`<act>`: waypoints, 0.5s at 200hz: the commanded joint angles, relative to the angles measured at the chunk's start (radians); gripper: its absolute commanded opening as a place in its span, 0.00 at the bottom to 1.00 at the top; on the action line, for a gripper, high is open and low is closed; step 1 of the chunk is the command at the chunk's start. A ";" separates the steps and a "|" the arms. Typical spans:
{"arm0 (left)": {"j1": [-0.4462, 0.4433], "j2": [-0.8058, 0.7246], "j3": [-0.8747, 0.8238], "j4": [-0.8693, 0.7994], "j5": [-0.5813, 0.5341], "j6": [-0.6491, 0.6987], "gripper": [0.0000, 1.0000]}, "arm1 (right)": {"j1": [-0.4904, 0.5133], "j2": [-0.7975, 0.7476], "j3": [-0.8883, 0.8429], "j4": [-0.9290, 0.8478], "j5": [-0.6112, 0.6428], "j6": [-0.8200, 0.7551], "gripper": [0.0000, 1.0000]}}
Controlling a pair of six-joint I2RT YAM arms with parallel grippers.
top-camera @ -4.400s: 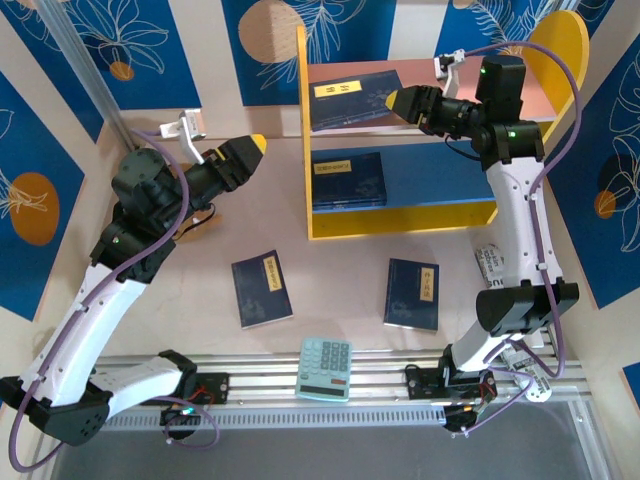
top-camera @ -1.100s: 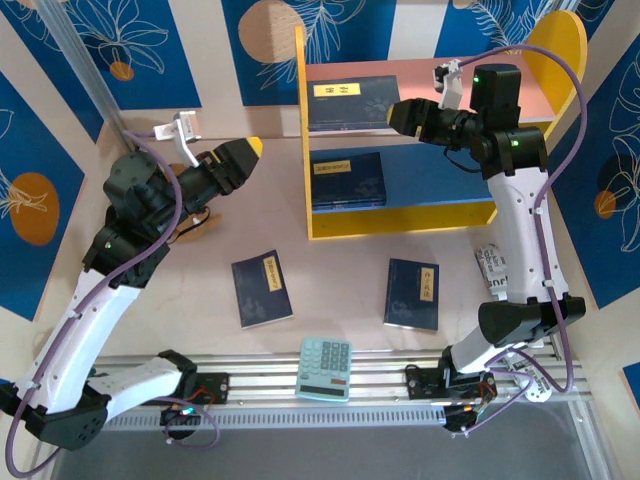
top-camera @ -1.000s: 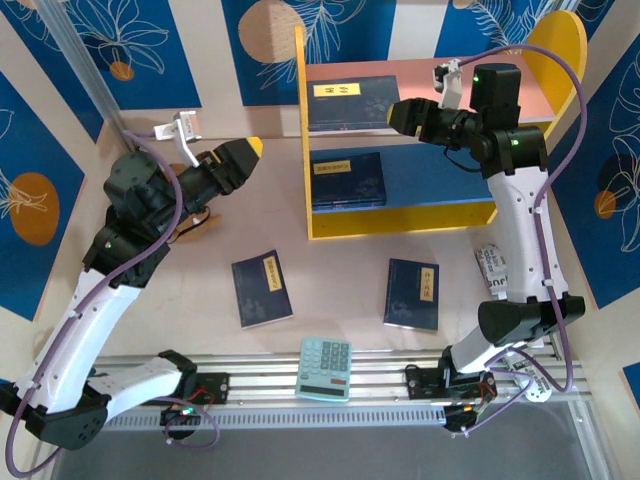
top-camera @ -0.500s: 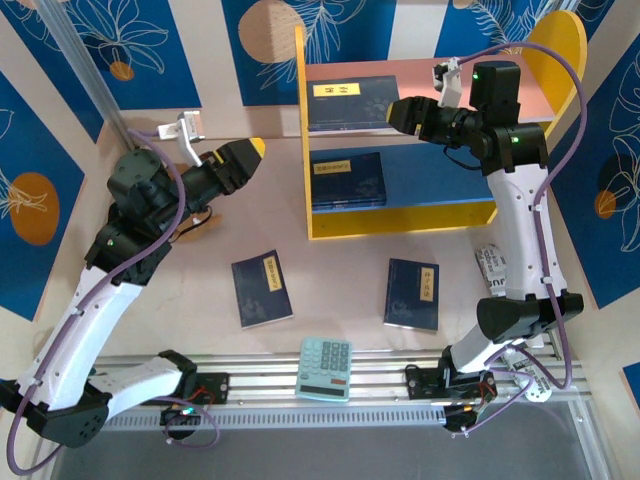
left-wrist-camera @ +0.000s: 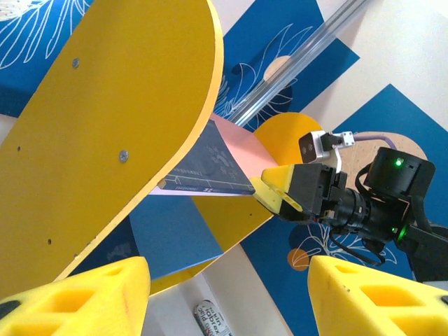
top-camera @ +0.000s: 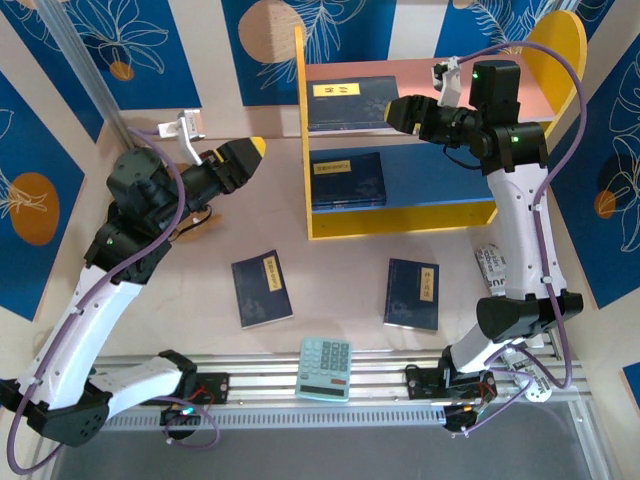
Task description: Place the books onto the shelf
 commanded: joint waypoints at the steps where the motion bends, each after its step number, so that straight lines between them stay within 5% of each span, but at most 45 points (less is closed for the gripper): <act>1: -0.006 0.011 0.040 0.000 0.036 0.026 0.62 | 0.039 0.073 -0.012 0.019 -0.040 -0.001 0.67; 100: -0.020 0.076 0.034 0.059 0.118 -0.006 0.64 | 0.040 0.071 -0.011 0.016 0.002 -0.008 0.72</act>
